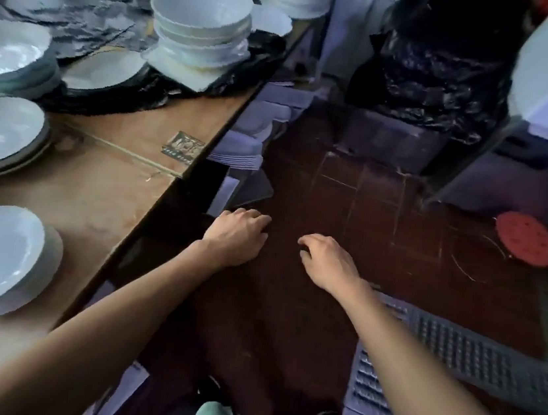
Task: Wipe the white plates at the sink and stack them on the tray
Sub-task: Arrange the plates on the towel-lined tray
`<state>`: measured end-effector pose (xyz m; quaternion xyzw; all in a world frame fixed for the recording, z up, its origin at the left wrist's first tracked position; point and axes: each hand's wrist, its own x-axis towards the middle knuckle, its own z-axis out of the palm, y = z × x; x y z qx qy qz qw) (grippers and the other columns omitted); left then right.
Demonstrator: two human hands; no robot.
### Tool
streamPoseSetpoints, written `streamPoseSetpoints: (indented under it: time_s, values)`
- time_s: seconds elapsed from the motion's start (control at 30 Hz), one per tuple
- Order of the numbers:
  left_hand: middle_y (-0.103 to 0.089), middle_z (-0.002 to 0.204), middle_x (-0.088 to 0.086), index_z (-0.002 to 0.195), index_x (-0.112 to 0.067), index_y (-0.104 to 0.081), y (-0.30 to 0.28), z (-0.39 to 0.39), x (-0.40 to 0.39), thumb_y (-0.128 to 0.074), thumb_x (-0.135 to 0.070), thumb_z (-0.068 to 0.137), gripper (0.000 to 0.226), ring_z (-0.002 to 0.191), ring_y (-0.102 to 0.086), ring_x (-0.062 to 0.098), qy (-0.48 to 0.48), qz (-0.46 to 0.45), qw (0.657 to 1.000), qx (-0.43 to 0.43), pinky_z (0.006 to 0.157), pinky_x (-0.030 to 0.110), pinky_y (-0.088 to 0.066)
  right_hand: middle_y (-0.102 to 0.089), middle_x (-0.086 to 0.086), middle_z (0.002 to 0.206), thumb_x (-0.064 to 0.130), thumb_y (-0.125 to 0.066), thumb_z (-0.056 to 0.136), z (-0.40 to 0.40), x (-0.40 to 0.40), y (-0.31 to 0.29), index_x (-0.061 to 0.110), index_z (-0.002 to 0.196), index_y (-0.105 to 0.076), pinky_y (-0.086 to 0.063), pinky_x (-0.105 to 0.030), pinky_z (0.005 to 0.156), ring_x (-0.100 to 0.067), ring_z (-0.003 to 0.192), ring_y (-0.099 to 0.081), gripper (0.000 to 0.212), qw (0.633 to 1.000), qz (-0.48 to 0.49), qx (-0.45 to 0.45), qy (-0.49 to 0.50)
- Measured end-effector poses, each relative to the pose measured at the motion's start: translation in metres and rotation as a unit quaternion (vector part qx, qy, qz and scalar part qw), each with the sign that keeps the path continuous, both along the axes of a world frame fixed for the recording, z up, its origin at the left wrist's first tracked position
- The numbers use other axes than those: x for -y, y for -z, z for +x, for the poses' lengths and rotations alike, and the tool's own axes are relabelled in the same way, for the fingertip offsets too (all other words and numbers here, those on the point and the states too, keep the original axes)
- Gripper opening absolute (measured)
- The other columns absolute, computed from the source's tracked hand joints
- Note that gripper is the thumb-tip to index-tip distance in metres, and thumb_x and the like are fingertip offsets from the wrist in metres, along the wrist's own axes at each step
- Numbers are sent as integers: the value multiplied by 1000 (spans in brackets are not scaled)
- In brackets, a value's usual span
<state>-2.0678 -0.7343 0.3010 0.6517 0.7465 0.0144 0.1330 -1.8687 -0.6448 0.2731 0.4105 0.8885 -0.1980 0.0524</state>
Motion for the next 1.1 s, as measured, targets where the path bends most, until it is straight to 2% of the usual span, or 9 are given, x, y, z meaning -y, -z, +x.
streamPoseSetpoints:
  time_s: [0.07,0.23,0.33,0.5,0.57,0.7,0.8,0.9,1.1]
  values:
    - [-54,147,4,148,-22,-47,3,57,-34,-44,-39,101,50,132,-51,29,58,-13,998,2,106,46,-43,-57,3,140,28,-54,100,65,-8,4,23,134,-60,-49,-42,99,-26,126,-53,35,998,5,3,57]
    - [-56,143,3,144,-23,-50,-3,217,-98,-46,-39,102,45,128,-55,30,207,-21,978,4,103,47,-47,-42,2,155,32,-50,101,231,-19,1,23,143,-52,-41,-48,107,-26,140,-40,42,985,11,33,171]
    - [-56,145,6,142,-25,-52,-17,310,-128,-46,-39,101,44,131,-55,30,275,-4,961,-7,104,46,-47,-45,3,153,33,-47,102,323,-21,-13,25,142,-50,-40,-47,106,-26,137,-43,41,974,23,38,221]
    - [-50,151,4,149,-26,-46,-34,460,-161,-47,-41,101,50,134,-51,31,376,20,926,-35,106,42,-44,-49,2,149,33,-47,102,465,-7,-31,24,141,-51,-41,-45,107,-27,132,-48,40,943,30,24,330]
    - [-48,153,4,151,-26,-44,-35,500,-168,-47,-41,102,52,137,-49,30,405,17,913,-41,108,42,-43,-50,2,149,30,-47,101,498,3,-34,23,140,-52,-41,-45,109,-28,132,-48,40,932,24,4,362]
    - [-47,155,3,152,-24,-42,-33,621,-168,-45,-40,103,52,138,-48,28,511,10,858,-53,109,42,-44,-53,-3,146,29,-46,101,591,48,-34,25,139,-53,-44,-44,106,-29,130,-53,39,886,21,-14,463]
    - [-53,149,2,149,-24,-47,-27,703,-156,-45,-38,103,48,132,-54,27,588,7,808,-45,104,46,-49,-59,-6,138,28,-46,100,649,85,-27,26,132,-55,-45,-46,100,-33,124,-57,34,840,17,-8,542]
    - [-56,146,1,144,-24,-51,-14,774,-143,-47,-39,103,44,128,-58,24,647,12,761,-43,99,45,-54,-57,-3,140,30,-46,100,698,119,-18,24,131,-57,-43,-48,103,-30,128,-53,33,792,10,-17,610]
    - [-44,157,-3,153,-28,-41,19,894,-144,-45,-45,102,53,136,-51,24,700,-31,712,-44,104,42,-49,-52,1,148,31,-48,101,790,151,2,25,141,-52,-42,-48,108,-26,133,-50,41,719,-25,-29,693]
